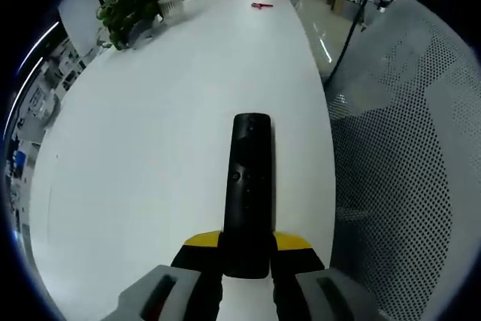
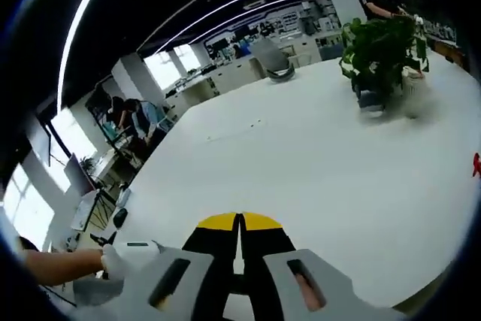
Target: Press the specified remote control buttons in sequence, fully releasing each button before pressing the next.
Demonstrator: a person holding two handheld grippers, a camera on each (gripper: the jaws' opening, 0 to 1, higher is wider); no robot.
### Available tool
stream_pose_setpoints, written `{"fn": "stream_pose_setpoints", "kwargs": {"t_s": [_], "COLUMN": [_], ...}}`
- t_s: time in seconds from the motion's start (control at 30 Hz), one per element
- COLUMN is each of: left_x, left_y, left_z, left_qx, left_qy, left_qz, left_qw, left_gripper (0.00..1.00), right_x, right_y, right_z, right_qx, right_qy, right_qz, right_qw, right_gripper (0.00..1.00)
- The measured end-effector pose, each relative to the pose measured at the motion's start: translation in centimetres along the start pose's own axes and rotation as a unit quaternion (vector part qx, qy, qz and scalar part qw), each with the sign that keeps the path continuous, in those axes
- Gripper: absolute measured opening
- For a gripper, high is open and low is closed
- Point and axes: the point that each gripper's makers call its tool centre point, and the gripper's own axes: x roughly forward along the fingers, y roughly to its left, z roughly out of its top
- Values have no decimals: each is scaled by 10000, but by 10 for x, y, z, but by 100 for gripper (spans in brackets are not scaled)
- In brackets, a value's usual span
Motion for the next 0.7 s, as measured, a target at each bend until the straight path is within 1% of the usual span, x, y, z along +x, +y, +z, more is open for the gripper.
{"fn": "stream_pose_setpoints", "kwargs": {"t_s": [0.17, 0.2, 0.23, 0.3, 0.33, 0.4, 0.43, 0.47, 0.5, 0.53, 0.57, 0.6, 0.63, 0.7], "left_x": [0, 0, 0, 0, 0, -1, -1, -1, -1, -1, -1, -1, -1, -1], "left_y": [-2, -3, -3, -5, -5, -7, -8, -8, -8, -9, -9, -9, -9, -9], "left_z": [2, 2, 2, 2, 2, 2, 2, 2, 2, 2, 2, 2, 2, 2], "left_qx": [-19, -59, -109, -129, -128, 9, 10, -4, -25, -28, -46, -81, -95, -123], "left_qy": [47, 81, 103, 117, 122, 67, 41, 38, 6, -41, -73, -131, -151, -238], "left_qz": [11, 30, 71, 129, 170, 136, 119, 118, 112, 101, 94, 95, 93, 77], "left_qw": [10000, 9999, 9999, 9998, 9997, 9999, 9999, 9999, 9999, 9999, 9999, 9998, 9998, 9996], "left_gripper": [24, 24, 24, 24, 24, 24, 24, 24, 24, 24, 24, 24, 24, 24], "right_x": [8, 10, 12, 15, 15, 18, 19, 19, 21, 24, 25, 25, 26, 27], "right_y": [-13, -20, -21, -25, -22, -23, -25, -25, -19, -16, -12, -7, -5, -3], "right_z": [-9, -12, -14, -16, -17, -27, -35, -38, -45, -51, -51, -50, -53, -70], "right_qx": [293, 406, 628, 785, 786, 679, 557, 529, 555, 724, 757, 664, 606, 416], "right_qy": [85, 93, 92, 70, 95, 270, 398, 430, 474, 590, 650, 631, 717, 1110], "right_qz": [-92, -189, -183, -143, -162, -222, -275, -281, -168, -76, 40, 113, 140, 130], "right_qw": [9995, 9990, 9978, 9968, 9967, 9971, 9973, 9973, 9972, 9956, 9950, 9957, 9955, 9929], "right_gripper": [0, 0, 0, 0, 0, 0, 0, 0, 0, 0, 0, 0, 0, 0]}}
